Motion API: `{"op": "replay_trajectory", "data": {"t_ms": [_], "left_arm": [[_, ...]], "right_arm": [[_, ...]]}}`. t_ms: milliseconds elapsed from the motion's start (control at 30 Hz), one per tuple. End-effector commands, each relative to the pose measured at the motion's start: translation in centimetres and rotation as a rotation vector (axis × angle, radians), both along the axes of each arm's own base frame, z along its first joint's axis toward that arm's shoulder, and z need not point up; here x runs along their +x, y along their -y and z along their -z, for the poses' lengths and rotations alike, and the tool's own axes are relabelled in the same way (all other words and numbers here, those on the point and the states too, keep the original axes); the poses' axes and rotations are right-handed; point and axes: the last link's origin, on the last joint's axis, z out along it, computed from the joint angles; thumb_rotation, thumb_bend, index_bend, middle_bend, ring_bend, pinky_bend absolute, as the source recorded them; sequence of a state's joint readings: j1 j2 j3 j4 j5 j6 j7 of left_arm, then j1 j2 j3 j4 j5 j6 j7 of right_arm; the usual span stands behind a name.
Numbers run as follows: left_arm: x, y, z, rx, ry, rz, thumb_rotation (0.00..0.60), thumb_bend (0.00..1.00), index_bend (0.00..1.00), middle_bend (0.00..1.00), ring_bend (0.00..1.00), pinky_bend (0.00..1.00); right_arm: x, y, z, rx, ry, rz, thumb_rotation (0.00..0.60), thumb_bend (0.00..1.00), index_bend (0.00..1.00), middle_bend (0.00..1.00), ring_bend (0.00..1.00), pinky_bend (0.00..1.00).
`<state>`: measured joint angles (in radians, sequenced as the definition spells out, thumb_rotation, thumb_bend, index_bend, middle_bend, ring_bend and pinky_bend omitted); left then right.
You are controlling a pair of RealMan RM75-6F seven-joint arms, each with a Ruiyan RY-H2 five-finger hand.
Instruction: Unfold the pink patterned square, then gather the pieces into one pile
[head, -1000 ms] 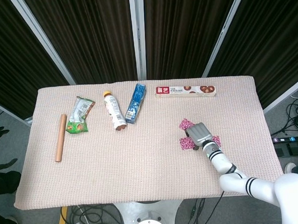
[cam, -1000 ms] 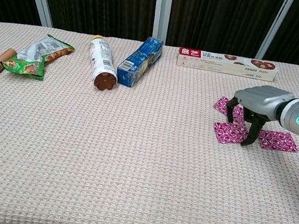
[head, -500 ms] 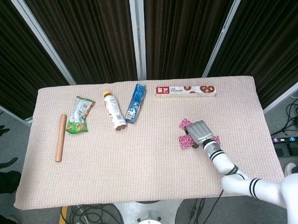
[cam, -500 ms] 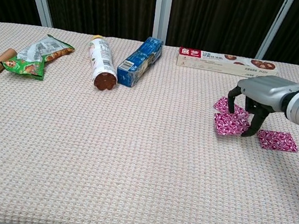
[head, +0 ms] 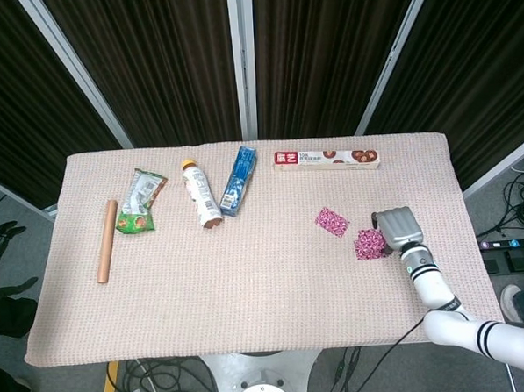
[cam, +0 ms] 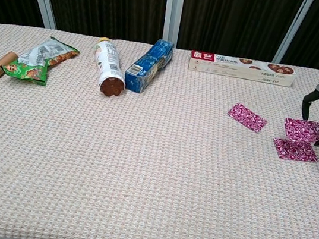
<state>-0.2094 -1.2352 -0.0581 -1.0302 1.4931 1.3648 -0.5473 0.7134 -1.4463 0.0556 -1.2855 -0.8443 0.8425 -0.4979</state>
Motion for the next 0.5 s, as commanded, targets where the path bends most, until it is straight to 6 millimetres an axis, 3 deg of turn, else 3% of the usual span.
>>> {"op": "replay_trajectory", "data": {"t_ms": [33, 500], "left_arm": [[0.1, -0.1, 0.1, 0.000, -0.003, 0.001, 0.600, 0.05, 0.23, 0.23, 0.16, 0.26], [0.0, 0.0, 0.0, 0.005, -0.008, -0.007, 0.600, 0.05, 0.23, 0.23, 0.16, 0.26]], "right_arm": [[-1.3, -0.3, 0.5, 0.015, 0.003, 0.024, 0.598, 0.00, 0.46, 1.00, 1.00, 1.00], [-1.6, -0.4, 2.0, 0.056, 0.017, 0.014, 0.598, 0.00, 0.46, 1.00, 1.00, 1.00]]}}
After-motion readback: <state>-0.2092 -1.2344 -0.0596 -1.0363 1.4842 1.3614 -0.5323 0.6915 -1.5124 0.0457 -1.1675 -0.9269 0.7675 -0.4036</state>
